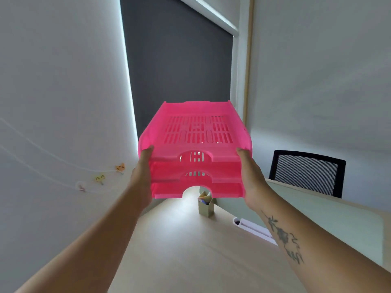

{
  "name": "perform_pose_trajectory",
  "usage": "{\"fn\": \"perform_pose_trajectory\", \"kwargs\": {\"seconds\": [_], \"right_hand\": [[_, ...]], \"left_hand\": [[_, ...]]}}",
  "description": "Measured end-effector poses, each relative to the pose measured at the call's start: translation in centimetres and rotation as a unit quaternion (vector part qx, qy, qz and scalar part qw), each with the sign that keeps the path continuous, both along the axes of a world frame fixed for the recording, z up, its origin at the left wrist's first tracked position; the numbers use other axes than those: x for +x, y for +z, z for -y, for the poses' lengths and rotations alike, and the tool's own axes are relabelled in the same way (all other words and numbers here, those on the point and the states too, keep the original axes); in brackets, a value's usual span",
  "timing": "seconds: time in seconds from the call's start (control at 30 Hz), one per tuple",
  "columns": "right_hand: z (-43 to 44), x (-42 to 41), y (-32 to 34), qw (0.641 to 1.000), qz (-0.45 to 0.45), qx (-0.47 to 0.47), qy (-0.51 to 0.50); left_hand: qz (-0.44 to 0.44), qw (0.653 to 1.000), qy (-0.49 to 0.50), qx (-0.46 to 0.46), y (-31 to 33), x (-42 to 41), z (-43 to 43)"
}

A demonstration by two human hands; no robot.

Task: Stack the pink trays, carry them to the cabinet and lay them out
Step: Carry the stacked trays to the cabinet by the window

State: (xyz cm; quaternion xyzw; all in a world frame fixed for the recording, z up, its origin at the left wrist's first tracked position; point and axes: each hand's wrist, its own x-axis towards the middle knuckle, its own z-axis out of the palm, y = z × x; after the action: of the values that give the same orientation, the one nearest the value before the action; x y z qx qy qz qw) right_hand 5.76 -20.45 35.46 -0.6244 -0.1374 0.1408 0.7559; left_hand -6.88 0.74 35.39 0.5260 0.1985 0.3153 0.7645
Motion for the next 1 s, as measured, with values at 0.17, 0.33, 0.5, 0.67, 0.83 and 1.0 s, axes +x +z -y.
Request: {"fn": "perform_pose_trajectory", "kwargs": {"seconds": [0.17, 0.33, 0.5, 0.67, 0.83, 1.0], "right_hand": [[-5.8, -5.0, 1.1, 0.998, -0.001, 0.004, 0.069], [-10.3, -11.6, 1.7, 0.99, 0.002, 0.018, 0.137], [-13.9, -18.9, 1.4, 0.978, 0.001, 0.033, 0.206], [-17.2, -25.9, 0.8, 0.959, -0.005, 0.05, 0.277], [-20.2, -31.5, 0.8, 0.935, 0.001, 0.061, 0.349], [-22.6, -36.3, 1.2, 0.896, 0.006, 0.074, 0.438]], "left_hand": [[0.013, 0.997, 0.077, 0.023, 1.3, -7.9, -3.5], [0.026, 0.987, 0.16, 0.023, 2.1, -17.1, -5.7], [0.027, 0.973, 0.228, 0.031, 1.9, -26.7, -6.8], [0.021, 0.953, 0.299, 0.053, 1.7, -35.4, -6.6], [0.012, 0.927, 0.365, 0.084, 2.1, -42.2, -4.8], [0.014, 0.895, 0.431, 0.112, 2.7, -47.5, -2.2]]}}
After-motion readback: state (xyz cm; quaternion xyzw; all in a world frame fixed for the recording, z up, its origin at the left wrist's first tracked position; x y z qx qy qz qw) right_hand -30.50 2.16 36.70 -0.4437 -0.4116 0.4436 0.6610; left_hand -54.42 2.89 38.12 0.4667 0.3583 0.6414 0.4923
